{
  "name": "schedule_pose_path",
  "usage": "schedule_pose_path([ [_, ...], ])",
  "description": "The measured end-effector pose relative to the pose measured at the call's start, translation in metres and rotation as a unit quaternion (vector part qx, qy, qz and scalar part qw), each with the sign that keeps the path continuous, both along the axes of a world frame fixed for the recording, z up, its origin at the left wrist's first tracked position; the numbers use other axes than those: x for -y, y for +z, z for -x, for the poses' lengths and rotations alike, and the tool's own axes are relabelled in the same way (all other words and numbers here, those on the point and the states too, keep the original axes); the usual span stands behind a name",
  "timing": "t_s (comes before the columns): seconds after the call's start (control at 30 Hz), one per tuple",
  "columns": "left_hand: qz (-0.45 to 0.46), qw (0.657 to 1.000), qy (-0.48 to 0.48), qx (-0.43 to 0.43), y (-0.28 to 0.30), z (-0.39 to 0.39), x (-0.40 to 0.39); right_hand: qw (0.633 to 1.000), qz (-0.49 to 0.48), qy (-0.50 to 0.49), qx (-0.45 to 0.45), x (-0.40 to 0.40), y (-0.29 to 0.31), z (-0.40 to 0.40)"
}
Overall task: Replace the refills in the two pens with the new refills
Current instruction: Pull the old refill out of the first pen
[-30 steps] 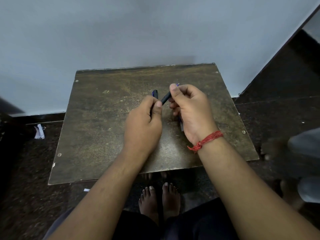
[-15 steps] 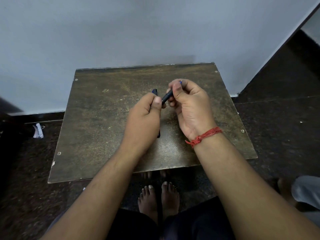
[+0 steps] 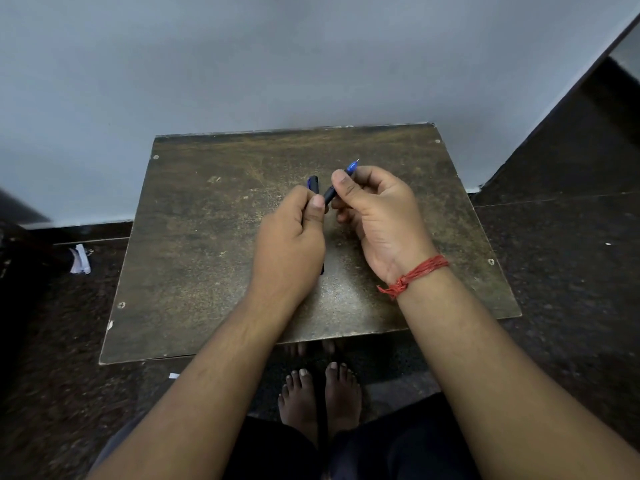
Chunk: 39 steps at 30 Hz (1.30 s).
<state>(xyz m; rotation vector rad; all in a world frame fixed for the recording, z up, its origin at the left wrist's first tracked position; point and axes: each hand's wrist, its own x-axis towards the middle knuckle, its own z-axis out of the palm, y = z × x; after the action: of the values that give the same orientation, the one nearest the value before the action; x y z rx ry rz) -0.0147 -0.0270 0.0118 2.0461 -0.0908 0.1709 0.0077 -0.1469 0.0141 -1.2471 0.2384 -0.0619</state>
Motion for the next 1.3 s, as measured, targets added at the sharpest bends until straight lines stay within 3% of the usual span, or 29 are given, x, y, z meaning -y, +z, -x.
schedule_pose_path([
  [0.27,0.006,1.0,0.009,-0.003,0.0,-0.001,0.0,0.996,-0.078,0.025,-0.018,0.005,0.008,0.002],
  [0.47,0.013,1.0,0.006,-0.005,-0.001,-0.001,0.001,1.0,-0.014,-0.011,-0.016,0.002,0.004,0.001],
  [0.83,0.014,1.0,0.007,-0.01,0.001,0.0,0.001,0.997,-0.068,0.013,-0.015,0.004,0.011,0.004],
  [1.03,0.017,1.0,-0.001,-0.004,0.001,0.001,0.002,1.0,-0.003,-0.02,-0.016,0.002,0.005,0.003],
  [1.3,0.024,1.0,0.007,-0.013,0.002,0.001,0.002,0.996,-0.087,0.012,-0.014,0.004,0.014,0.006],
])
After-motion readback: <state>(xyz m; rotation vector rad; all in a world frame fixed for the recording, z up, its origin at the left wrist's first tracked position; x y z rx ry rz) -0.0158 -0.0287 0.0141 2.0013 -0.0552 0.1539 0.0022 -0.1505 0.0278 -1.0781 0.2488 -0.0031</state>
